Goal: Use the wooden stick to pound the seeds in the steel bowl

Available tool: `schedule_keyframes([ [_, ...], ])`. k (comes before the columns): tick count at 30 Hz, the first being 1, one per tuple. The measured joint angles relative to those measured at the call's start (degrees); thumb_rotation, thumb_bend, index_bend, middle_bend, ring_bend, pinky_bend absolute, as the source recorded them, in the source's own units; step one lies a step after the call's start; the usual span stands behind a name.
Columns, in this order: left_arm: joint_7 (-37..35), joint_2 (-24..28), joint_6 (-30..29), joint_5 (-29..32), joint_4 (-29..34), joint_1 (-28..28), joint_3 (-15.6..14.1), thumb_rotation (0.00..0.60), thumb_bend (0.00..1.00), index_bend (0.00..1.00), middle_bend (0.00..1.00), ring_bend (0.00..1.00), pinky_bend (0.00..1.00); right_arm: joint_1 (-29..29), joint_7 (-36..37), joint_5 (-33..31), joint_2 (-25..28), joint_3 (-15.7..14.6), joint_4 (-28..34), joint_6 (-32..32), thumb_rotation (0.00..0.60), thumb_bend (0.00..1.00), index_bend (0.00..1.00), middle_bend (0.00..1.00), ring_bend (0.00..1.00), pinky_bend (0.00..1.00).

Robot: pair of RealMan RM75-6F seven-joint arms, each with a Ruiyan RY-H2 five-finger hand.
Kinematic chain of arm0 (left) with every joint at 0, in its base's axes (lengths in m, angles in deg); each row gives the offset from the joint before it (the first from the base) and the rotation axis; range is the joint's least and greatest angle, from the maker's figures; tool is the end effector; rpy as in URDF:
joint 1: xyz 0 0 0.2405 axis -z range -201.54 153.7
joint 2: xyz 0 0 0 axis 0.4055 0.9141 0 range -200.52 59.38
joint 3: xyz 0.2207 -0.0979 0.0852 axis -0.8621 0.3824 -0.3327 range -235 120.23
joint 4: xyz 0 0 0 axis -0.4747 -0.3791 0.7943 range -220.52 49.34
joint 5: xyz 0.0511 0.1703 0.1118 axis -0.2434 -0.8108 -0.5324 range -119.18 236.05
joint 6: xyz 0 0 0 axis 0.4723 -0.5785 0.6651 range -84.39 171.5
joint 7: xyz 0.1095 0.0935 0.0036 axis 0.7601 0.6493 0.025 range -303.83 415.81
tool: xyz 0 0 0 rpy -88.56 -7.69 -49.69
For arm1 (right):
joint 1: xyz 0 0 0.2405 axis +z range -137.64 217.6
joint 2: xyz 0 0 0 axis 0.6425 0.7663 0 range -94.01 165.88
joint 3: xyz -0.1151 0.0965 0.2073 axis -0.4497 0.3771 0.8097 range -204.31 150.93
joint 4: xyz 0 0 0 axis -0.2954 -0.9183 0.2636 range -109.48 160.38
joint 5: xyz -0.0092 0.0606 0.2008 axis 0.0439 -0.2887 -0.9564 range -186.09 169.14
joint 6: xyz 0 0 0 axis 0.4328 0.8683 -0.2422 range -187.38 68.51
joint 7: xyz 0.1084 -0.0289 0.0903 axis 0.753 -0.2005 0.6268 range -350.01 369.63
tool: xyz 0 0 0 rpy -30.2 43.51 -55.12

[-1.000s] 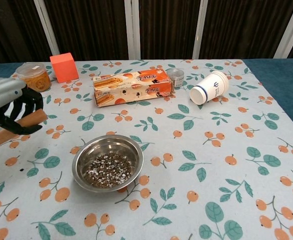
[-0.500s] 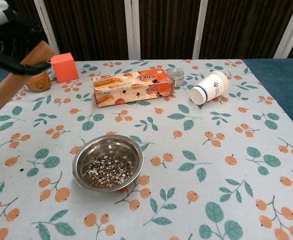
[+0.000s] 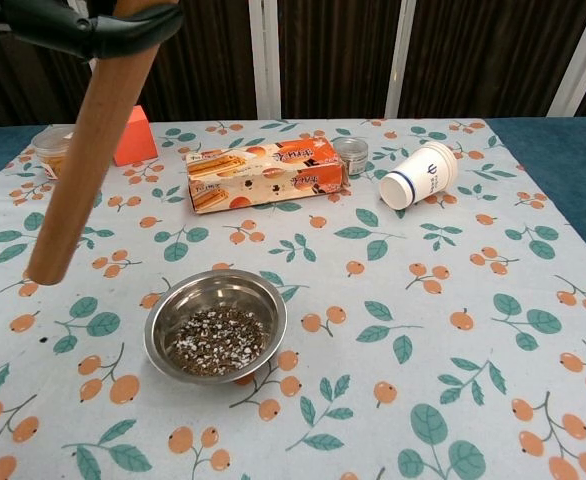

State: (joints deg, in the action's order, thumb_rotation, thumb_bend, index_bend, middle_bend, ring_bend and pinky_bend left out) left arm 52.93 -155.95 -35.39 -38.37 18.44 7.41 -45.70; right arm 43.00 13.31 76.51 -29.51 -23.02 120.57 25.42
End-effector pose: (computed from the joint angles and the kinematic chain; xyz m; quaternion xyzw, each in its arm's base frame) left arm -0.0730 0.2591 0.0624 -0.6030 -0.3485 -0.6773 0.2371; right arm -0.3061 -0.1732 0.1496 0.5553 -0.4365 0.4189 0.5706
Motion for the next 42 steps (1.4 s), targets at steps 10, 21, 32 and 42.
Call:
schedule_keyframes([
  [10, -8.8, -7.7, -5.2, -6.5, -11.9, 2.7, -0.8, 0.600, 0.81, 0.67, 0.77, 0.63, 0.73, 0.2, -0.1, -0.6, -0.1, 0.2, -0.2, -0.4, 0.600, 0.37, 0.00, 0.00, 0.00, 0.00],
  [21, -17.1, -15.6, -10.9, -10.5, -28.0, 4.7, -2.2, 0.600, 0.80, 0.66, 0.77, 0.63, 0.73, 0.4, -0.4, -0.4, -0.2, 0.1, -0.1, -0.8, 0.600, 0.37, 0.00, 0.00, 0.00, 0.00],
  [32, -24.8, -24.3, -16.6, -11.8, -38.7, 8.1, -1.8, 0.600, 0.80, 0.66, 0.77, 0.63, 0.73, 0.5, 0.2, -0.9, 0.0, 0.1, 0.1, -1.4, 0.600, 0.37, 0.00, 0.00, 0.00, 0.00],
  [42, -29.3, -28.8, -19.2, -10.8, -45.4, 9.5, -1.8, 0.600, 0.80, 0.65, 0.77, 0.63, 0.73, 0.5, 0.5, -1.0, 0.2, 0.1, 0.2, -1.5, 0.600, 0.37, 0.00, 0.00, 0.00, 0.00],
])
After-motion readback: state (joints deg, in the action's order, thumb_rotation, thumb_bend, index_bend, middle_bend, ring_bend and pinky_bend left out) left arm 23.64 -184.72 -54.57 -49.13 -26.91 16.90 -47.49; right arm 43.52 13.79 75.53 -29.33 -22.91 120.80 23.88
